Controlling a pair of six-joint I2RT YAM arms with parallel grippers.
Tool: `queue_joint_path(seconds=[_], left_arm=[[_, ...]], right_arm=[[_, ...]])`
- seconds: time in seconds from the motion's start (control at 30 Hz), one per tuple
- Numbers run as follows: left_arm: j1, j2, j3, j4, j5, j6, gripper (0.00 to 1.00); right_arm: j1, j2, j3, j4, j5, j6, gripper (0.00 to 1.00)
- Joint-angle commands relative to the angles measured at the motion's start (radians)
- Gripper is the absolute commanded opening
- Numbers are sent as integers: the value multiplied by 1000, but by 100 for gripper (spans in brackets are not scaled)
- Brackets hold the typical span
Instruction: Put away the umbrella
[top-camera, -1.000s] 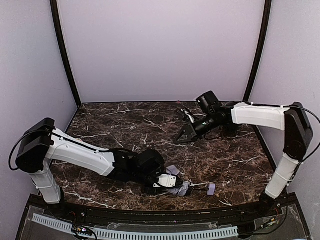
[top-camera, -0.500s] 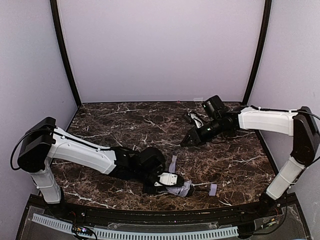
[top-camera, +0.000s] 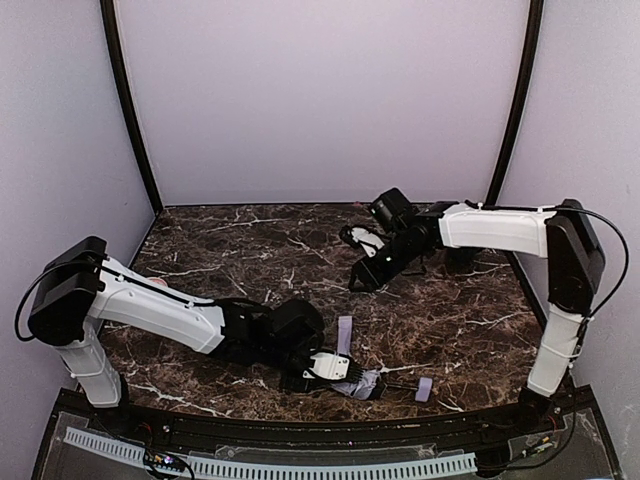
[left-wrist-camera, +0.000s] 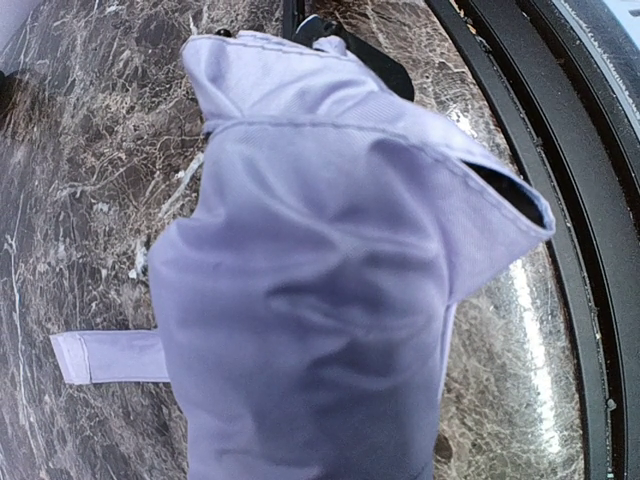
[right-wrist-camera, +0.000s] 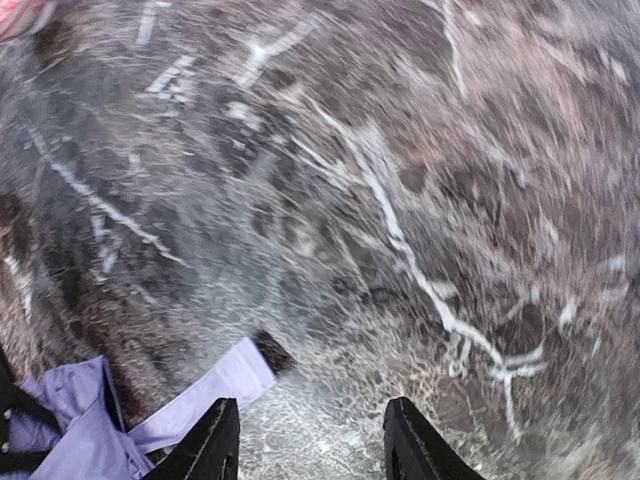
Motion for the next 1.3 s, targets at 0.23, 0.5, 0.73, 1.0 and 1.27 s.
queue_joint_path(seconds=[0.23, 0.5, 0.73, 1.0, 1.27], left_arm=[[-5, 99, -54, -290, 89, -48, 0], [-5, 97, -64, -286, 92, -46, 0], [-5, 98, -67, -282, 90, -49, 0], [-5, 94, -81, -283, 85, -47, 0], [-5, 66, -52, -307, 132, -59, 0]], right_arm=[[160, 116, -38, -23, 418, 403, 59], [219, 131, -102, 90, 313, 533, 60], [269, 161, -99, 134, 260, 568, 48], [242, 88, -189, 262, 216, 572, 0], [149, -51, -358, 632, 53, 503, 0]])
